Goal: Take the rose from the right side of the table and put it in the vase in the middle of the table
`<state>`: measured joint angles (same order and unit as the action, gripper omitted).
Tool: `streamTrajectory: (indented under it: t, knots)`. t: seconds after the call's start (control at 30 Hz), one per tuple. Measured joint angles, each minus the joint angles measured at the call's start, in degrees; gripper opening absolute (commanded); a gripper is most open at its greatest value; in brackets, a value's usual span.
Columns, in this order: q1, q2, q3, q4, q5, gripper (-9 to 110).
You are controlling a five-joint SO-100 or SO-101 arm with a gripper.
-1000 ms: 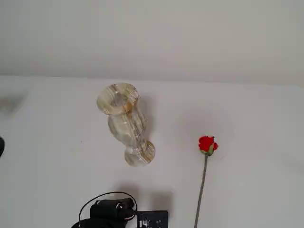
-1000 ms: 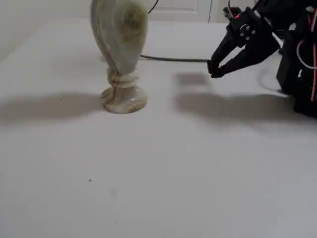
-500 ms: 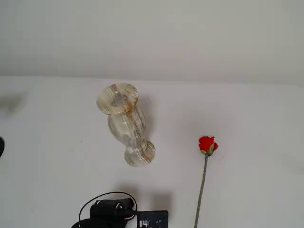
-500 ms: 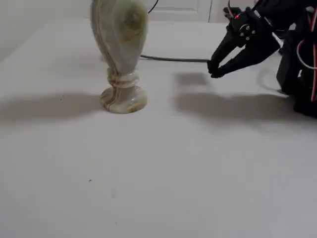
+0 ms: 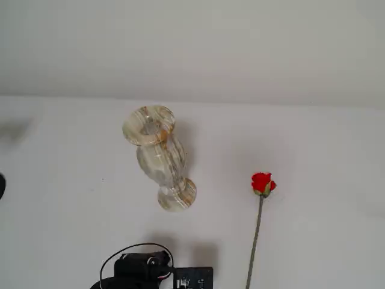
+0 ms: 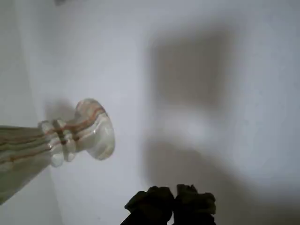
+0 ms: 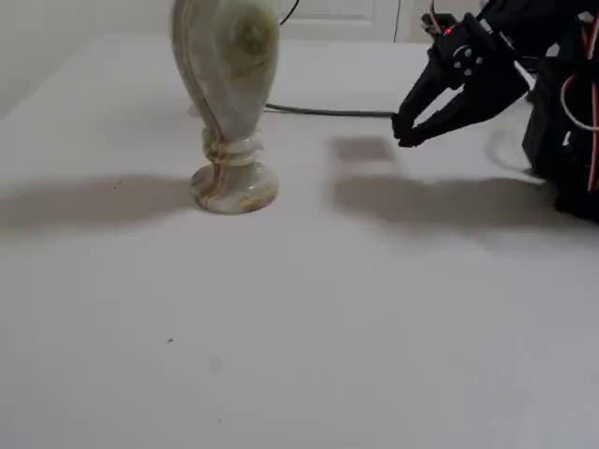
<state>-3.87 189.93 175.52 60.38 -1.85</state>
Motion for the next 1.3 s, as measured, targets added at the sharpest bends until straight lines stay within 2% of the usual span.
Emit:
streamTrajectory:
  t: [0.93,0.97,1.0,1.3]
  knots:
    - [0.0,0.0,0.0,0.0,0.0,1]
    - [0.0,0.0,0.0,-0.18,0.0,8]
    - [0.0,0.0,0.53,-1.05,0.35,19]
    - [7.21,0.0,3.34,-23.64,13.54,38]
